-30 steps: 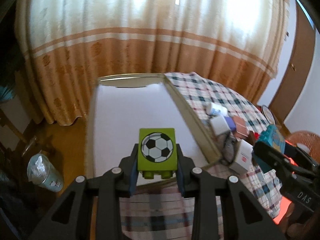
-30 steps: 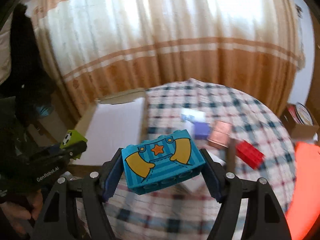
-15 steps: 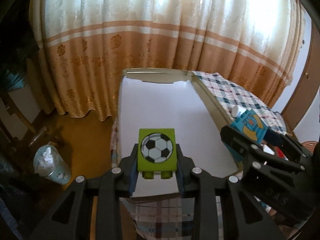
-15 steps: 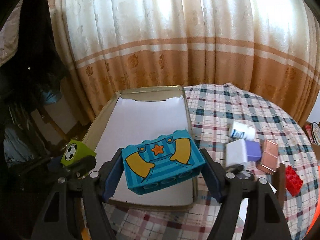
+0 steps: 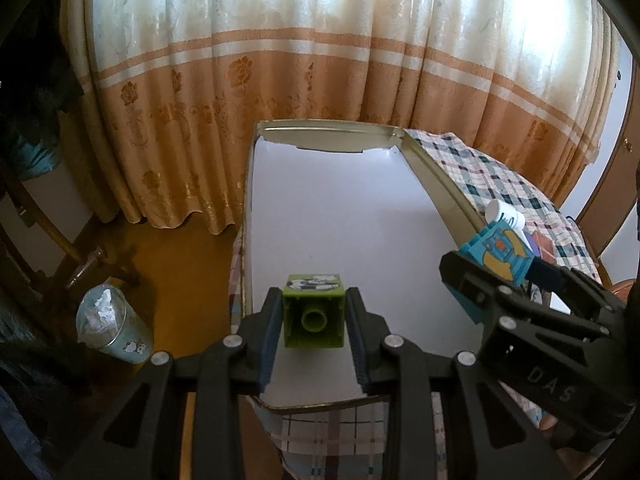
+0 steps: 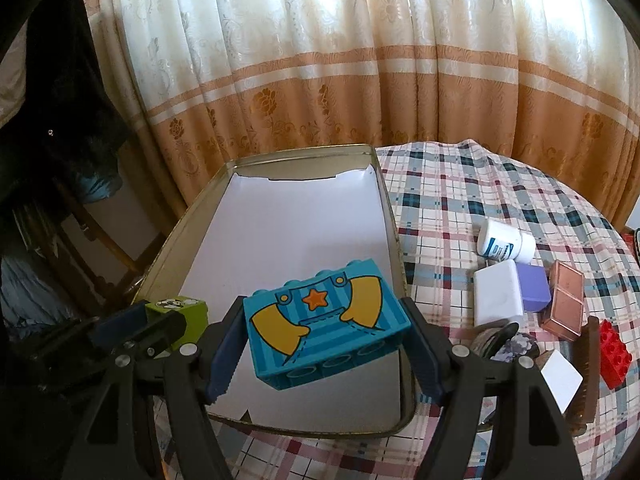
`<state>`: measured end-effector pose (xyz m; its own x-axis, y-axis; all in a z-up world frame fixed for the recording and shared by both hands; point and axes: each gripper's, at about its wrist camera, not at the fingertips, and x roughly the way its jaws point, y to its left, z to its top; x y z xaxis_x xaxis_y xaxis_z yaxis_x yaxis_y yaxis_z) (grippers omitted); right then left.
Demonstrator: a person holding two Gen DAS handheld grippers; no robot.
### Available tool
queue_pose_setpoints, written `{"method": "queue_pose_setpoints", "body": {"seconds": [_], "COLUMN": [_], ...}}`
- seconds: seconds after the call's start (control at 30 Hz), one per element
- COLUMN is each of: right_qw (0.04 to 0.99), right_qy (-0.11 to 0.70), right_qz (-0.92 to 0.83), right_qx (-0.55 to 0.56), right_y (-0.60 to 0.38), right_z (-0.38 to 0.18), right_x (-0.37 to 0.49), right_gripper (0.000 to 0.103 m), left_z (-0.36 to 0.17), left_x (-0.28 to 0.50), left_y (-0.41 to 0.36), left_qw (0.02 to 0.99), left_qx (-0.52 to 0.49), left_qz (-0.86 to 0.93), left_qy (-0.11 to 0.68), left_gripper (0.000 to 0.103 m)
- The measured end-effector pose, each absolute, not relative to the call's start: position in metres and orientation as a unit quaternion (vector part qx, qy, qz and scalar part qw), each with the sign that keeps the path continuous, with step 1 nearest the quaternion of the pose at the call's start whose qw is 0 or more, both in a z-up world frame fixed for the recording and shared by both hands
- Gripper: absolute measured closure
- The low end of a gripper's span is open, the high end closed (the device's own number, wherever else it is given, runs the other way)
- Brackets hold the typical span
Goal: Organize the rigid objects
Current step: 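Carry both blocks over the white-lined box and release them inside, then move both grippers back toward the white box and brown bar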
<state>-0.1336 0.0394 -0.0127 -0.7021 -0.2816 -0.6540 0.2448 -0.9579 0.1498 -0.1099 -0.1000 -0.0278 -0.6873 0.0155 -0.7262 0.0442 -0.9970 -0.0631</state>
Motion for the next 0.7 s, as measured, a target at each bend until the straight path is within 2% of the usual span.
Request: {"method": "queue_pose_setpoints", "body": {"seconds": [0.2,0.4,0.63,0.67,0.7], "right_qw": [0.166,0.213,0.194,0.188,0.183], "right_qy": [-0.053,-0.124,-0.147,-0.147,-0.147], "right_qz": [-0.911,-0.892,-0.907,-0.909,-0.911], "right_qx": [0.373,0.379,0.344,0.341,0.339], "right_y": [0.044,0.056,0.07,0.072,0.074], "right_z": [-0.017,-0.014,-0.001,0.0,0.001], "right_x": [-0.14,-0.141,-0.123,-0.122,-0.12], "right_gripper": [0.028,0.027,0.026,0.026,0.026], "left_z": [-0.027,-0.027,-0.027,-0.027,-0.027], "left_x": [-0.109,-0.111,-0.113,-0.113,-0.113], "left_y": [-0.1,-0.095,-0.091,-0.09,-0.088], "left_qw": [0.009,0.005,0.011,0.014,0.015], "left_qx": [0.393,0.394,0.397,0.396,0.396], "left_qz": [-0.919,-0.918,-0.917,-0.918,-0.918], "left_qy": [0.035,0.029,0.024,0.022,0.019], "left_gripper": [0.072,0.072,0.072,0.07,0.059]}}
